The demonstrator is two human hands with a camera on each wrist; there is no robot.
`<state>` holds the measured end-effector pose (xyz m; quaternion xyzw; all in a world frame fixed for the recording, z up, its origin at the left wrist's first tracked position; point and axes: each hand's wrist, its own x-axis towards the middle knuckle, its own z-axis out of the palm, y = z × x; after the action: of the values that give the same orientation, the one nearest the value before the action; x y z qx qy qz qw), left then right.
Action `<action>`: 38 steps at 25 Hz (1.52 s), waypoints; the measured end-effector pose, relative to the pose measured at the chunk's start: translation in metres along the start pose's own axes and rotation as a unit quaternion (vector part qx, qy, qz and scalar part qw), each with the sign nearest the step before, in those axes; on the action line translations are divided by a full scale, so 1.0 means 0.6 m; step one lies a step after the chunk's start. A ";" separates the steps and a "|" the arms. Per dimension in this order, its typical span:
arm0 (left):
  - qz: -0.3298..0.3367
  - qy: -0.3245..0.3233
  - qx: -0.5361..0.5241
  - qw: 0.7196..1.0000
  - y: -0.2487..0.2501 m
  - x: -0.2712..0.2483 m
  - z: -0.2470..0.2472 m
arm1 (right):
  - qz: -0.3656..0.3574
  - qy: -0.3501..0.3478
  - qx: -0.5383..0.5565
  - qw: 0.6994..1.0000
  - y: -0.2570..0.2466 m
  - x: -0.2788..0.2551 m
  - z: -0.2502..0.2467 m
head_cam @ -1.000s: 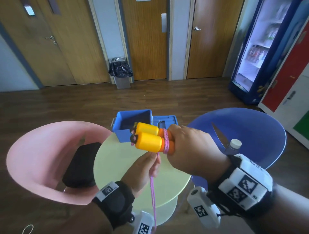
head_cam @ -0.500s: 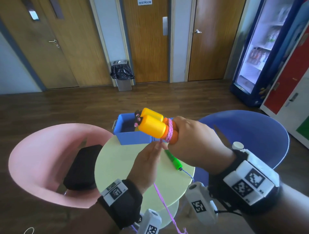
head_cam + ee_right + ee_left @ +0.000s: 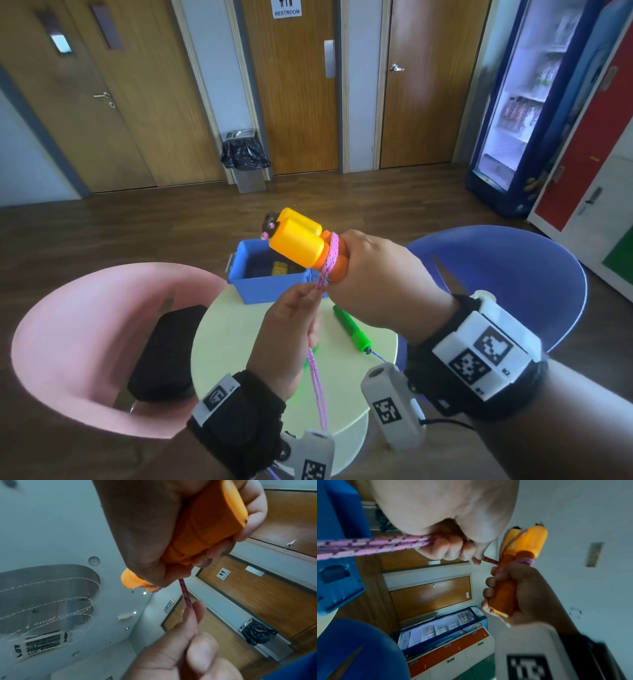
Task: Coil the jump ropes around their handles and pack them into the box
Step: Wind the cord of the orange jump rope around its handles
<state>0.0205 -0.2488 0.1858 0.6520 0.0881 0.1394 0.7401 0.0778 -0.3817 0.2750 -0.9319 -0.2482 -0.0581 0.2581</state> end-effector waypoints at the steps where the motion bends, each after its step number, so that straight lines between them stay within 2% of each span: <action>1: 0.013 -0.001 0.049 0.999 0.003 -0.002 0.003 | 0.003 0.010 -0.020 1.000 0.003 0.007 0.005; 5: -0.017 -0.042 0.148 0.988 0.011 -0.017 0.018 | 0.018 0.051 -0.127 0.990 0.034 0.043 0.048; 10: -0.055 -0.117 0.282 0.951 0.012 -0.007 -0.008 | 0.014 -0.027 -0.283 0.959 0.061 0.047 0.108; 12: -0.006 -0.168 0.397 0.902 0.016 0.005 -0.030 | -0.034 -0.081 -0.328 0.941 0.057 0.029 0.127; 14: 0.063 -0.209 0.513 0.830 0.023 0.018 -0.052 | -0.117 -0.140 -0.346 0.920 0.051 0.003 0.138; 15: 0.071 -0.226 0.542 0.806 0.026 0.025 -0.063 | -0.160 -0.167 -0.348 0.909 0.049 -0.010 0.139; 16: 0.065 -0.240 0.548 0.799 0.027 0.029 -0.072 | -0.192 -0.191 -0.345 0.899 0.047 -0.019 0.135; 21: 0.022 -0.270 0.466 0.842 0.018 0.024 -0.091 | -0.249 -0.250 -0.330 0.876 0.037 -0.028 0.106; 23: 0.030 -0.281 0.413 0.866 0.009 0.024 -0.092 | -0.261 -0.247 -0.333 0.872 0.035 -0.028 0.100; 26: 0.011 -0.262 0.360 0.896 0.001 0.021 -0.092 | -0.269 -0.221 -0.340 0.874 0.035 -0.026 0.096; 32: 0.020 -0.214 0.343 0.914 0.003 0.011 -0.090 | -0.256 -0.194 -0.283 0.904 0.039 -0.026 0.080; 36: 0.031 -0.201 0.344 0.917 0.008 0.012 -0.093 | -0.242 -0.155 -0.300 0.909 0.042 -0.029 0.072; 38: 0.022 -0.212 0.336 0.918 0.016 0.017 -0.097 | -0.258 -0.148 -0.298 0.907 0.039 -0.030 0.067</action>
<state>0.0112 -0.1898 0.1883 0.8782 -0.0435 -0.0233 0.4757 0.0732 -0.3862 0.2254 -0.8666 -0.4866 -0.0559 -0.0954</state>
